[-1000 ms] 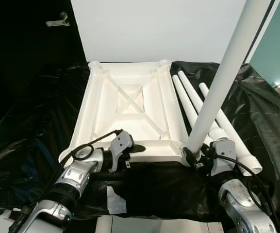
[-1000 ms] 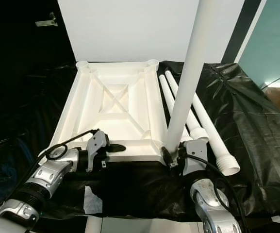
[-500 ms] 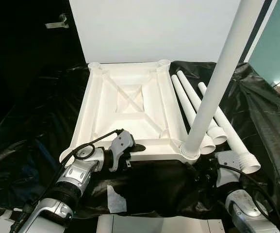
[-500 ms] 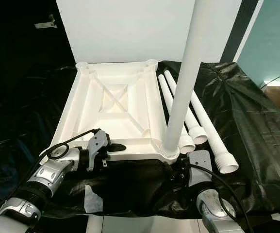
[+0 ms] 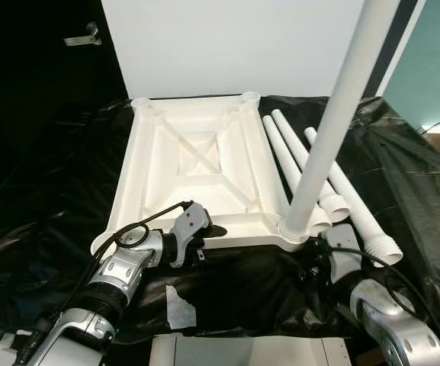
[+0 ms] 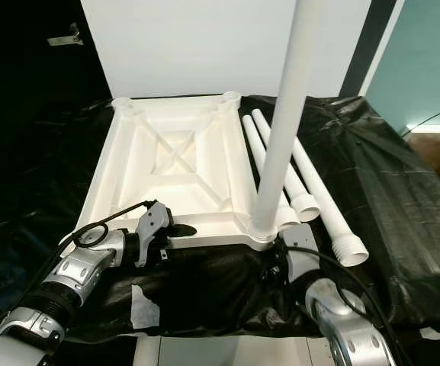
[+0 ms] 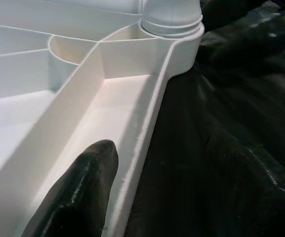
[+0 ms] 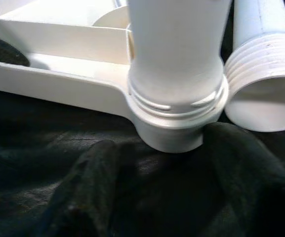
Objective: Building children table
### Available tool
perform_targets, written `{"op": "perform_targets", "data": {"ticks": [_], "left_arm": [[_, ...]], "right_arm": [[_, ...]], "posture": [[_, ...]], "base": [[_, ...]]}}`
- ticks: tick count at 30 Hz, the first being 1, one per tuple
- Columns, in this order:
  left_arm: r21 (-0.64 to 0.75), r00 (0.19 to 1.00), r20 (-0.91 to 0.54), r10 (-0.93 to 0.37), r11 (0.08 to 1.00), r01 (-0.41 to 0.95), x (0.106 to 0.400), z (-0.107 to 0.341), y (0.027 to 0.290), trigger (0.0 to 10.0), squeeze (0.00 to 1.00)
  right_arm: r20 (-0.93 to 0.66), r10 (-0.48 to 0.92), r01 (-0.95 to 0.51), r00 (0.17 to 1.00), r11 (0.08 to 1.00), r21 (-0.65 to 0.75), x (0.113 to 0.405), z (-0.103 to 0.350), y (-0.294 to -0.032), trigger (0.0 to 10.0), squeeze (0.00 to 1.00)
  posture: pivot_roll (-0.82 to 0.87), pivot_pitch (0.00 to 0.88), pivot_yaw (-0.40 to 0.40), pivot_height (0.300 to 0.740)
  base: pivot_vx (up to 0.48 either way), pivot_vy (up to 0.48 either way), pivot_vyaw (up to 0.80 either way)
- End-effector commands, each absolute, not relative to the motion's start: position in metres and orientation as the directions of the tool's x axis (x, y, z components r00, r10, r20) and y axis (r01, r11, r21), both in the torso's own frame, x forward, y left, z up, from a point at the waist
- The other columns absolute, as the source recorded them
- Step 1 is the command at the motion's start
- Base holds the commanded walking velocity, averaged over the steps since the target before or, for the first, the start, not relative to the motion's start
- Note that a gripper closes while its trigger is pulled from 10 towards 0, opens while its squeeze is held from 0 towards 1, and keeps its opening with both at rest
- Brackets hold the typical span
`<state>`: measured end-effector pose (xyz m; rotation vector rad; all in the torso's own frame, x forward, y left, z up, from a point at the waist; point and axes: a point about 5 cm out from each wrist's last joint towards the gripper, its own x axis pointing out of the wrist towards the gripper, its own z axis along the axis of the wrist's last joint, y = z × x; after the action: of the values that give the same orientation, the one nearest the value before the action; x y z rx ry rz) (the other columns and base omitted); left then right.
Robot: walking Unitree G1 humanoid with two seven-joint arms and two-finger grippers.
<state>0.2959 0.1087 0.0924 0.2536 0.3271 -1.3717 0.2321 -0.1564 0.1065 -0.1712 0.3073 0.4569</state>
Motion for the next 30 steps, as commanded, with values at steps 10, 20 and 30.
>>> {"op": "perform_targets", "data": {"ticks": [10, 20, 30], "left_arm": [[-0.243, -0.145, -0.381, -0.913, -0.053, 0.969, 0.268, 0.078, 0.104, 0.0, 0.0], [-0.276, -0.175, -0.337, -0.925, -0.08, 0.958, 0.262, 0.08, 0.093, 0.0, 0.0], [-0.124, -0.005, -0.283, -0.959, 0.032, 0.992, 0.276, 0.082, 0.073, 10.0, 0.09]], "right_arm": [[-0.321, 0.428, -0.487, 0.845, 0.863, -0.13, 0.277, 0.108, -0.149, 0.8, 0.0], [-0.269, 0.392, -0.445, 0.88, 0.878, -0.176, 0.311, 0.121, -0.149, 2.0, 0.0], [-0.25, 0.419, -0.464, 0.873, 0.871, -0.159, 0.311, 0.121, -0.129, 10.0, 0.0]], "posture": [[-0.07, 0.0, 0.014, 0.74], [-0.06, 0.0, 0.01, 0.74], [-0.06, 0.0, 0.0, 0.74]], "base": [[0.0, 0.0, 0.0], [0.0, 0.0, 0.0], [0.0, 0.0, 0.0]]}}
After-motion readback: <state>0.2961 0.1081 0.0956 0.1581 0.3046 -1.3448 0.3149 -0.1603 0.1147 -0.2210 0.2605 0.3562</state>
